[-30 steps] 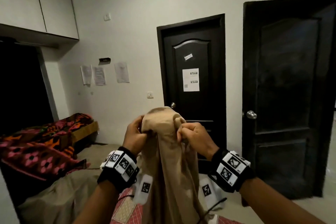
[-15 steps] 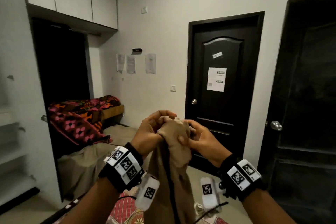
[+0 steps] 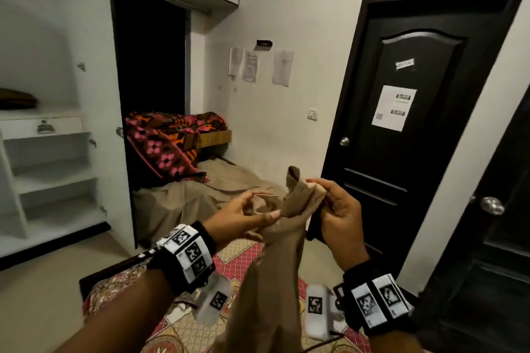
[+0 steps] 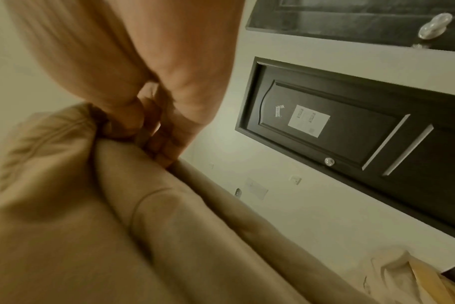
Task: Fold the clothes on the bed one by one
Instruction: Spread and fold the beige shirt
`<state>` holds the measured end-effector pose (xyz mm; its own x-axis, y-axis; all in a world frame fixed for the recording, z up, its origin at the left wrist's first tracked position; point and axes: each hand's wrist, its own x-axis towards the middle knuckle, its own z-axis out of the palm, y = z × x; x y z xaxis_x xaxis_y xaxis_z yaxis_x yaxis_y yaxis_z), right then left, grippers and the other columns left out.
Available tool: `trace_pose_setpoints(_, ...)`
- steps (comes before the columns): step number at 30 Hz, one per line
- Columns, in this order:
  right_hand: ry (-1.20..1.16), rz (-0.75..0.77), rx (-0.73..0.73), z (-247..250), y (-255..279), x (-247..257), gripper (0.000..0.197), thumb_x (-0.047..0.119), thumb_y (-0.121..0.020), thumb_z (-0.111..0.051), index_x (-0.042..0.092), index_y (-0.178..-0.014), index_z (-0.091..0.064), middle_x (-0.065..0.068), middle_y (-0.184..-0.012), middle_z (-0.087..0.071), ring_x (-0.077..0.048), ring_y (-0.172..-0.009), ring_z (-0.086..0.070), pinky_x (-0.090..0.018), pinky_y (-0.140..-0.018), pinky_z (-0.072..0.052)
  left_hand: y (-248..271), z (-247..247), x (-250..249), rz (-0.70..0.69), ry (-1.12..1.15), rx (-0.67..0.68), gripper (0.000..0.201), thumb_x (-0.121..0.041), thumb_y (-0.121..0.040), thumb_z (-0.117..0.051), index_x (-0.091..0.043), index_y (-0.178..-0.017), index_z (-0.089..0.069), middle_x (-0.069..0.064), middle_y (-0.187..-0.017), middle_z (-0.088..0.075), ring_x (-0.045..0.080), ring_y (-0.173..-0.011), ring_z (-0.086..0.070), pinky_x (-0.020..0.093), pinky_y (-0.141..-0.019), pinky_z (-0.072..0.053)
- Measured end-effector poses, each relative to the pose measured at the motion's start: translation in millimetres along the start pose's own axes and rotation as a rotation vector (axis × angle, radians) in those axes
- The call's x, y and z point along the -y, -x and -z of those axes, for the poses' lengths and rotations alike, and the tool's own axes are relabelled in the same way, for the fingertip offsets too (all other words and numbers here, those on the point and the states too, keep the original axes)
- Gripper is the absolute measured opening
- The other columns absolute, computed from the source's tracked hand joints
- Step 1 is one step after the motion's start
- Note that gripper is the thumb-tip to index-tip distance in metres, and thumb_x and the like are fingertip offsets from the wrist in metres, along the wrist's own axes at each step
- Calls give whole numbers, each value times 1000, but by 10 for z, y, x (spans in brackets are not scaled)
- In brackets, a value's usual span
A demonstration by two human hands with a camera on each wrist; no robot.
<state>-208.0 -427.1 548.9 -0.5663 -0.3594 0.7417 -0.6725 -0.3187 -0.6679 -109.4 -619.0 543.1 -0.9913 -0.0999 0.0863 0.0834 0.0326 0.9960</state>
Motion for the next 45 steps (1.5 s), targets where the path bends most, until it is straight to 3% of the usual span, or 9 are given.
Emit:
trace_pose_setpoints(11, 772, 1, 27, -102, -207, -506, 11, 45, -83, -63, 36, -90, -61, 12, -80, -53, -3, -74, -54, -8, -65, -39, -745, 1102, 168, -359, 30, -232, 24, 11, -95, -52, -10, -106, -45, -2, -64, -65, 5, -57, -59, 18, -51, -50)
trace_pose_setpoints(15, 692, -114, -127, -552, -457, -855, 5, 22, -94, -55, 23, -95, -51, 2, -66, -58, -5, -54, -52, -17, -54, -39, -1162, 1525, 142, -408, 97, -119, 26, -1, -97, -57, -15, -111, -41, 8, -78, -67, 18, -71, -65, 25, -59, -54)
trace_pose_setpoints(20, 735, -145, -255, -1033, -861, -1064, 26, -4, -96, -51, 13, -114, -57, 10, -80, -64, 4, -68, -60, -6, -64, -39, -1375, 1775, 990, -296, -195, 48, 87, -30, -57, -94, -21, -126, -42, -2, -116, -66, 17, -106, -66, 31, -87, -57)
trace_pose_setpoints(25, 728, -221, -318, -1283, -1005, -1240, 38, -9, -94, -49, 13, -124, -56, 9, -103, -66, 0, -94, -63, -15, -83, -49, -1577, 1818, 1983, -69, -109, -17, 26, 2, -72, -81, -17, -80, -65, -7, -74, -71, 15, -76, -63, 17, -65, -52)
trace_pose_setpoints(27, 705, -228, -354, -1322, -1042, -1263, 41, -9, -93, -49, 12, -128, -54, 4, -111, -65, -7, -101, -63, -23, -91, -51, -1703, 1866, 2174, -90, -153, -15, 18, -14, -75, -83, -14, -84, -68, -8, -80, -73, 6, -79, -64, 13, -70, -49)
trace_pose_setpoints(35, 801, -70, -501, -1270, -1167, -1096, 28, -5, -89, -56, 8, -113, -62, 10, -96, -66, -6, -88, -66, -21, -78, -51, -1818, 1985, 1947, -458, -271, -467, 47, -48, -87, -68, -8, -111, -62, 6, -109, -55, 26, -93, -56, 39, -82, -51)
trace_pose_setpoints(38, 853, -55, -472, -1308, -1188, -1074, 27, -3, -91, -54, 9, -113, -64, 7, -96, -68, -8, -87, -68, -23, -77, -53, -1463, 1607, 1870, -493, -347, -247, 67, -69, -72, -69, -14, -109, -59, -1, -104, -54, 15, -91, -52, 26, -79, -45)
trace_pose_setpoints(42, 863, -55, -374, -1333, -1129, -1030, 27, 6, -94, -53, 8, -118, -66, -1, -105, -71, -10, -97, -68, -25, -86, -57, -1689, 1577, 2046, -402, -363, -274, 10, -36, -93, -64, -27, -88, -62, -7, -86, -67, 6, -76, -60, 35, -71, -53)
trace_pose_setpoints(45, 839, -27, -400, -1138, -1084, -878, 32, 8, -90, -50, 7, -117, -67, -1, -108, -71, -10, -103, -68, -27, -94, -55, -1773, 1722, 1857, -397, -257, -383, 13, -30, -101, -54, -19, -93, -54, -8, -85, -72, -7, -72, -63, 16, -64, -50)
